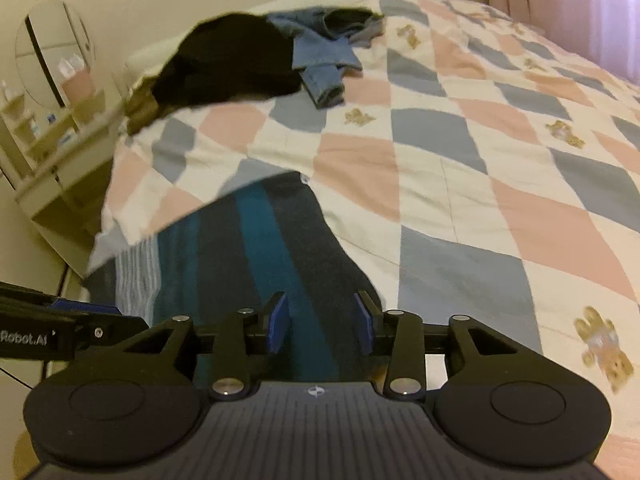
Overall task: Fold clothes
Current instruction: 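Open both grippers and withdraw them from the folded sweater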
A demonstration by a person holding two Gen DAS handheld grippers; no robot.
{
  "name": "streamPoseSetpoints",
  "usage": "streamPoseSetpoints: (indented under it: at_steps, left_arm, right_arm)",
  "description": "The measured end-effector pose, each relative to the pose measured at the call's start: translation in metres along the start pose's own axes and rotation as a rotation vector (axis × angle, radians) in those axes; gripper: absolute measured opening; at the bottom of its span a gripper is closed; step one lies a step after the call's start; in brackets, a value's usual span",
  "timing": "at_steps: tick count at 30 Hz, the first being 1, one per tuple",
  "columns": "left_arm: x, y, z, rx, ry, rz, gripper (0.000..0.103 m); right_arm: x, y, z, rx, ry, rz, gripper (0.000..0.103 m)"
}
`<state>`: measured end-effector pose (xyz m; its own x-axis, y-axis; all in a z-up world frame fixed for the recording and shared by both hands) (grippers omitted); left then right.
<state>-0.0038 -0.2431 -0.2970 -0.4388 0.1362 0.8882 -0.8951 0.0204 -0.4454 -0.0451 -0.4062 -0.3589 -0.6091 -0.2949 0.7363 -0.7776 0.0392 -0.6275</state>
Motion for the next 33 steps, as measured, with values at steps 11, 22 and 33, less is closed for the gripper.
streamPoseSetpoints:
  at_steps: [11,22,33]
  left_arm:
    - [0.059,0.1,-0.024,0.125,-0.053,-0.069,0.05]
    - [0.083,0.127,-0.041,0.174,-0.153,-0.095,0.051]
    - [0.084,0.132,-0.036,0.178,-0.15,-0.092,0.053]
  right_arm:
    - [0.095,0.03,-0.024,-0.051,-0.032,0.016,0.086]
    - [0.125,0.053,-0.039,-0.071,-0.07,-0.003,0.086]
    - [0.13,0.06,-0.044,-0.048,-0.074,-0.007,0.087]
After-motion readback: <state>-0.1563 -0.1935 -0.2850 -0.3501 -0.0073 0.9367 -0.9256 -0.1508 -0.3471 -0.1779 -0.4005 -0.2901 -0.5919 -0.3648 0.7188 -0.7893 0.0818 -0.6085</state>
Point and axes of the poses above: each gripper's, at about its wrist camera, not at the fingertips, and x roughly against the way its jaws point, z to its right, y to its underside, the point moved 6 cm from there along -x, roughly the way its jaws point, and after that the axes turned 3 degrees about -z, right-handed, at the moved point
